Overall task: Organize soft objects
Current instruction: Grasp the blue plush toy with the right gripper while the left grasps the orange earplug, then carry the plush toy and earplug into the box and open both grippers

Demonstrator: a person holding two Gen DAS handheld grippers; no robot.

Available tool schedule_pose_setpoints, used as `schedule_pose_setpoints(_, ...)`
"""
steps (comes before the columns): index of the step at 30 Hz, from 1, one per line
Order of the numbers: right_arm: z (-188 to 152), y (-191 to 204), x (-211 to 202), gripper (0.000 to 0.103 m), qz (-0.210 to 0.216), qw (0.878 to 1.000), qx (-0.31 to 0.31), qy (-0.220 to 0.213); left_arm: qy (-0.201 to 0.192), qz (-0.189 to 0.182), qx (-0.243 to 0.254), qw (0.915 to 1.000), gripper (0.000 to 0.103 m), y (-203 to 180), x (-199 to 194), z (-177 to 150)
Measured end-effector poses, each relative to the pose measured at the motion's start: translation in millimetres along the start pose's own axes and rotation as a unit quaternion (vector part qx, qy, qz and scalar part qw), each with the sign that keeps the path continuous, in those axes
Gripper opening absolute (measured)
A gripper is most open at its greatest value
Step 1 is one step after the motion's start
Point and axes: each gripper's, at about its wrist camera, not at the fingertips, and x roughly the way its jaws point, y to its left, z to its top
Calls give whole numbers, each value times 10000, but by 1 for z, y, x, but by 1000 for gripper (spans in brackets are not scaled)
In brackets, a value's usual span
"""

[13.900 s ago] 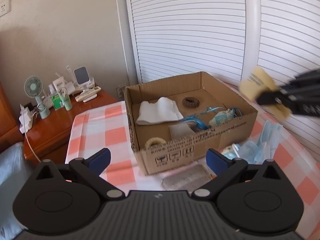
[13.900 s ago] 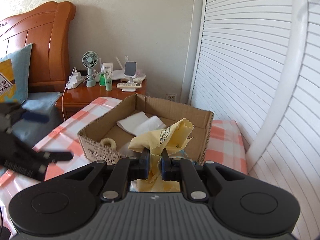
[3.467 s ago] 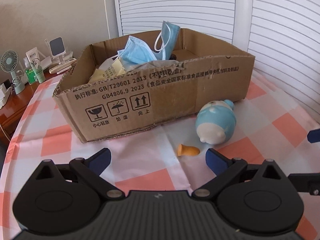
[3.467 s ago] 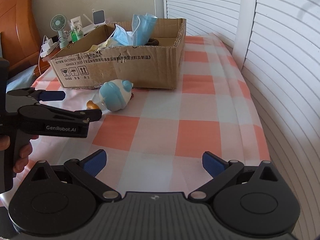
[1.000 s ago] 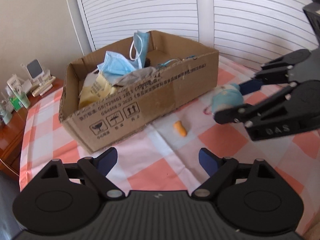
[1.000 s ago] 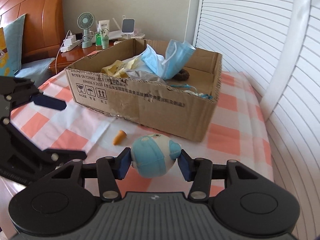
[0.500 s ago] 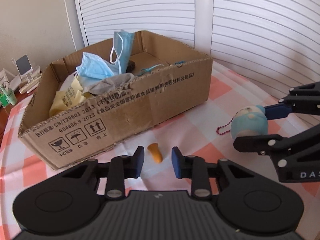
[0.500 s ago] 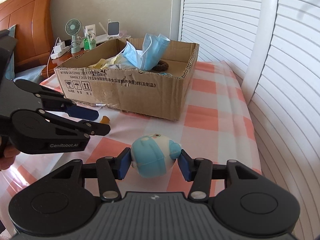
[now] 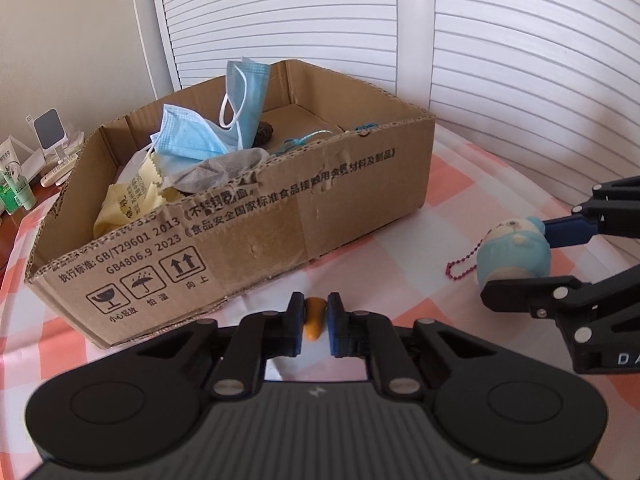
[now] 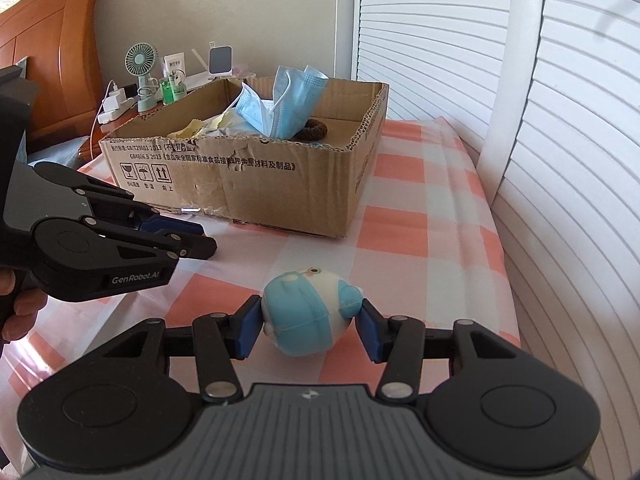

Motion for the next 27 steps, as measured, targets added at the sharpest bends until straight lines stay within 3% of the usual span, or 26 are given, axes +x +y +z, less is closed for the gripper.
schedule_pose_setpoints(15,7,8,-15,56,-25,9999,-111,-72,45,-64,133,9999,9,1,-11,-1)
schedule_pose_setpoints(27,25,9,-45,56,65,9992,-235,-323,-201,-440,215,9986,9,7,-70,9)
